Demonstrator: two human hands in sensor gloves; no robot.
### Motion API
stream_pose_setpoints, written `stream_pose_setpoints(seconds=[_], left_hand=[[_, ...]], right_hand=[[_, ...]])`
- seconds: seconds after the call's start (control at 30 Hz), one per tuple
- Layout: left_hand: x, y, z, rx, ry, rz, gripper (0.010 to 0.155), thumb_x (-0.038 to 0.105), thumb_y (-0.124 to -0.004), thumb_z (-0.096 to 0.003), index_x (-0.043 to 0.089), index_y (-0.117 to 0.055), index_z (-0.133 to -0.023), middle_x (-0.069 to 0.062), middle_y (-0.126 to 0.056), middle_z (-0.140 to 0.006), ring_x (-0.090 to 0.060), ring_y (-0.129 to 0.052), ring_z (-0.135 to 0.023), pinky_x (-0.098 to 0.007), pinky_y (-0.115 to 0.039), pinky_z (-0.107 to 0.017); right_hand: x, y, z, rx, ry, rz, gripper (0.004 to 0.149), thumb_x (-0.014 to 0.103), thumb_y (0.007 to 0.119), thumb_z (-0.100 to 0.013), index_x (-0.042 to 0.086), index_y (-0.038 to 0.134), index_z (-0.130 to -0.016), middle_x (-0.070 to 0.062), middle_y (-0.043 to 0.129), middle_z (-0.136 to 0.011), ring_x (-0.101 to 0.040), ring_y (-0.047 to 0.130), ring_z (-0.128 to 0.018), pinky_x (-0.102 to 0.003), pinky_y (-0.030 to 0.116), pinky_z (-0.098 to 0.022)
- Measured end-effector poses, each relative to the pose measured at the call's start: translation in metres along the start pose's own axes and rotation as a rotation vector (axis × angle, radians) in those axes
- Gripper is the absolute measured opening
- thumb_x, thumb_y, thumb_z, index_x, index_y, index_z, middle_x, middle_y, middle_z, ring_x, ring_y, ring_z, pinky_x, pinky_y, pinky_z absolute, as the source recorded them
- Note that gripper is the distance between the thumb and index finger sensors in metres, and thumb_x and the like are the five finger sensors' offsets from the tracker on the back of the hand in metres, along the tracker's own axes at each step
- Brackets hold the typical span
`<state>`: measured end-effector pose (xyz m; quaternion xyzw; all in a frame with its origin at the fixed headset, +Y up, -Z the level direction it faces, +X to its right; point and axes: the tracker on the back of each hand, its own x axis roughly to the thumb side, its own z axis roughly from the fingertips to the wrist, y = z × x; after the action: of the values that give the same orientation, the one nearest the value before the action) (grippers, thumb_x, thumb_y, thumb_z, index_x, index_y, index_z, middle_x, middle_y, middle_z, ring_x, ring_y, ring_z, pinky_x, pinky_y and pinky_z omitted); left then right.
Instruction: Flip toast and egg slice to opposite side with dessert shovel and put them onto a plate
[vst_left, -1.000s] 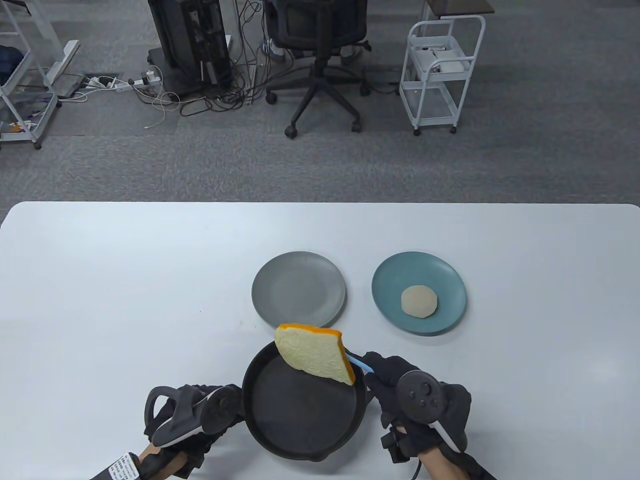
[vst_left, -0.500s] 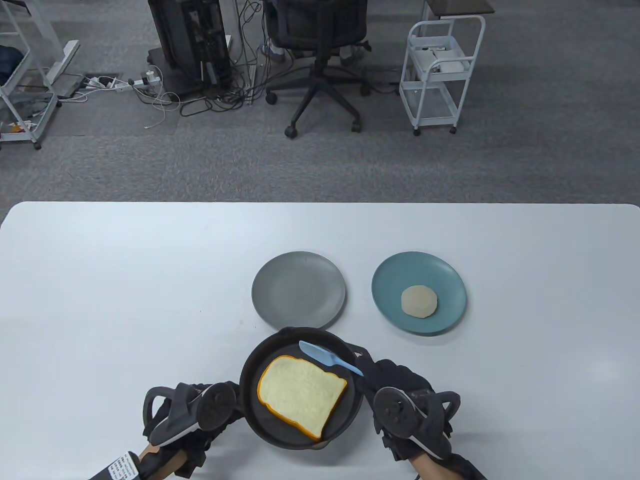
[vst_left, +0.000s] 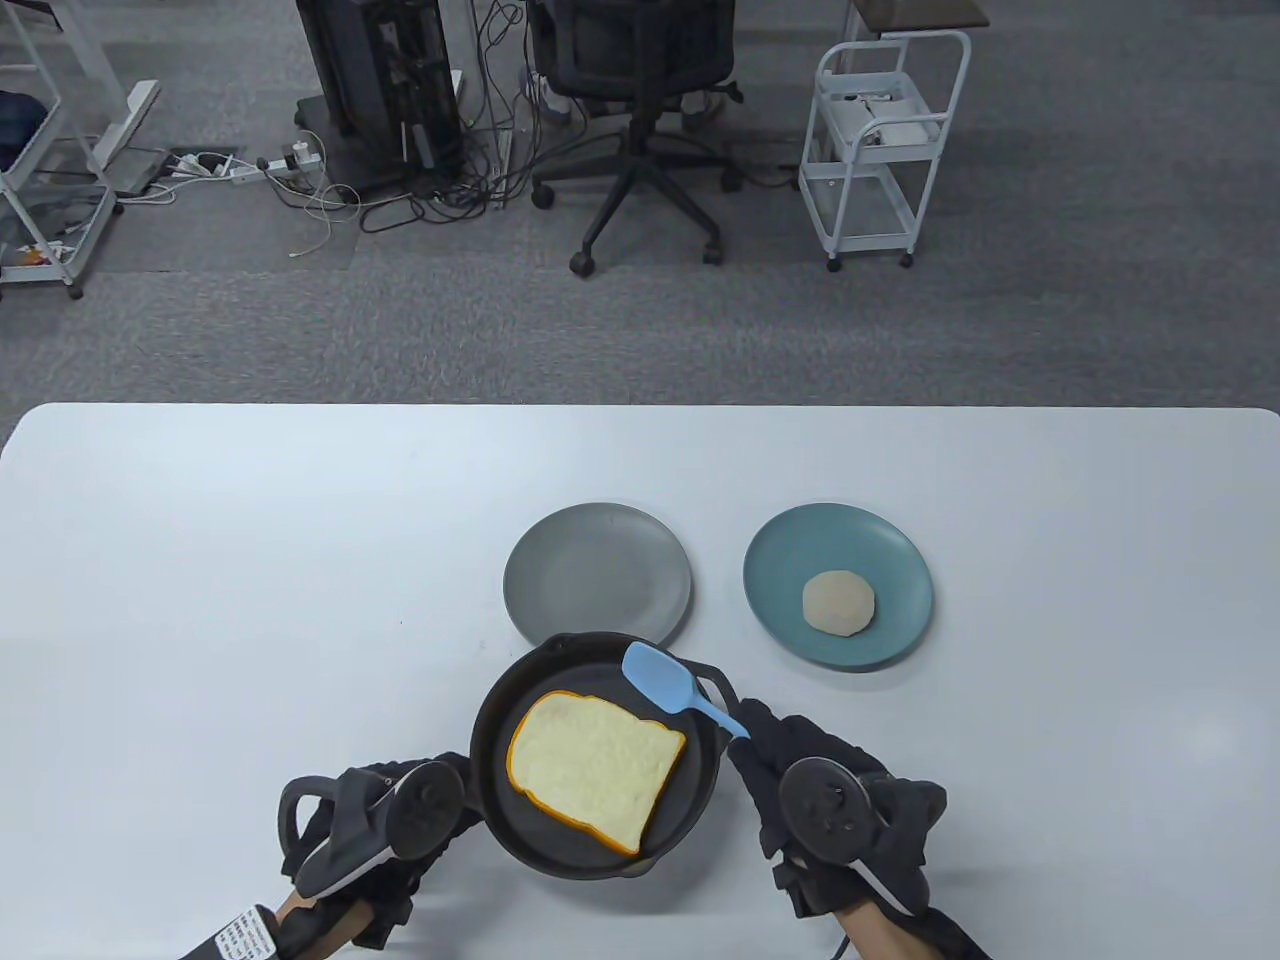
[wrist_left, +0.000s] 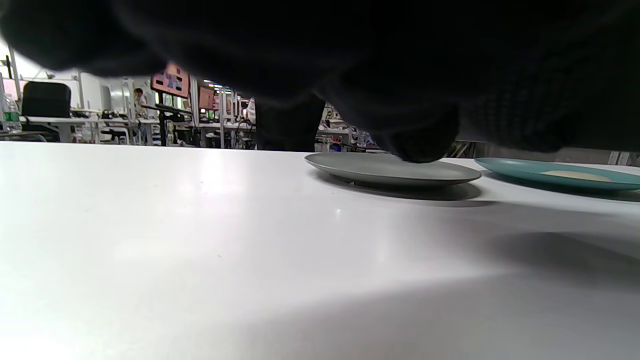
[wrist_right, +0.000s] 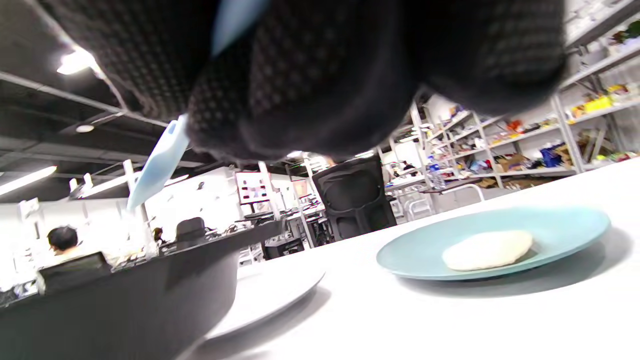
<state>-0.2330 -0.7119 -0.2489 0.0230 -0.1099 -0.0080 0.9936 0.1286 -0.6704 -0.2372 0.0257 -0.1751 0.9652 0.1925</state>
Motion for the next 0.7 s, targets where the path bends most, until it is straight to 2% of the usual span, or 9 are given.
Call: stream_pose_setpoints(seconds=[0.07,0.13,0.3,0.4,0.43,0.5,0.7], left_hand=[[-0.001,0.0,0.0,0.005,0.006,-0.001,0.047,0.061,-0.086,-0.03,0.032,-0.098,-0.065,0.015,-0.101,-0.021,-0.012,-0.096,-0.002,-0.035,-0.09,-0.018],[-0.001,0.0,0.0,0.011,0.013,-0.003,0.047,0.061,-0.086,-0.0301,0.032,-0.098,-0.065,0.015,-0.101,-0.021,-0.012,-0.096,-0.002,-0.035,-0.089,-0.019],[0.0,0.003,0.002,0.026,0.042,-0.04,0.047,0.061,-0.086,-0.0302,0.032,-0.098,-0.065,0.015,-0.101,-0.021,-0.012,-0.096,-0.002,-0.035,-0.089,-0.02],[0.002,0.005,0.005,0.052,0.059,-0.064,0.046,0.061,-0.086,-0.0303,0.032,-0.098,-0.065,0.015,-0.101,-0.021,-0.012,-0.096,-0.002,-0.035,-0.089,-0.019],[0.002,0.005,0.005,0.054,0.06,-0.063,0.047,0.061,-0.086,-0.0304,0.032,-0.098,-0.065,0.015,-0.101,-0.021,-0.012,-0.096,-0.002,-0.036,-0.089,-0.019],[0.002,0.005,0.005,0.059,0.066,-0.077,0.047,0.061,-0.086,-0.0303,0.032,-0.098,-0.065,0.015,-0.101,-0.021,-0.012,-0.096,-0.003,-0.036,-0.089,-0.019],[0.004,0.008,0.007,0.097,0.104,-0.166,0.046,0.061,-0.087,-0.0305,0.032,-0.098,-0.065,0.014,-0.1,-0.021,-0.013,-0.096,-0.002,-0.036,-0.089,-0.019]], right_hand=[[-0.006,-0.008,-0.001,-0.002,0.06,-0.018,0.046,0.047,0.089,-0.04,0.023,0.096,-0.078,0.005,0.11,-0.041,-0.012,0.104,-0.021,-0.037,0.089,-0.024],[-0.011,-0.014,-0.003,0.052,0.107,0.014,0.046,0.048,0.09,-0.04,0.023,0.097,-0.077,0.005,0.11,-0.041,-0.013,0.103,-0.02,-0.037,0.088,-0.023],[-0.021,-0.029,-0.007,0.078,0.119,0.015,0.046,0.048,0.091,-0.039,0.023,0.097,-0.078,0.005,0.111,-0.04,-0.011,0.102,-0.015,-0.035,0.088,-0.019],[-0.021,-0.035,-0.007,0.208,0.136,-0.018,0.047,0.047,0.091,-0.04,0.022,0.097,-0.079,0.003,0.112,-0.042,-0.011,0.101,-0.013,-0.035,0.087,-0.016],[-0.019,-0.035,-0.007,0.286,0.139,0.001,0.047,0.047,0.091,-0.041,0.021,0.096,-0.079,0.001,0.114,-0.046,-0.011,0.101,-0.011,-0.034,0.087,-0.015],[-0.014,-0.033,-0.005,0.342,0.124,0.047,0.047,0.047,0.09,-0.041,0.022,0.096,-0.08,0.001,0.115,-0.05,-0.01,0.101,-0.011,-0.033,0.087,-0.015],[0.012,-0.019,-0.005,0.416,0.068,0.176,0.047,0.047,0.09,-0.041,0.023,0.095,-0.081,0.0,0.115,-0.055,-0.01,0.101,-0.012,-0.033,0.087,-0.015]])
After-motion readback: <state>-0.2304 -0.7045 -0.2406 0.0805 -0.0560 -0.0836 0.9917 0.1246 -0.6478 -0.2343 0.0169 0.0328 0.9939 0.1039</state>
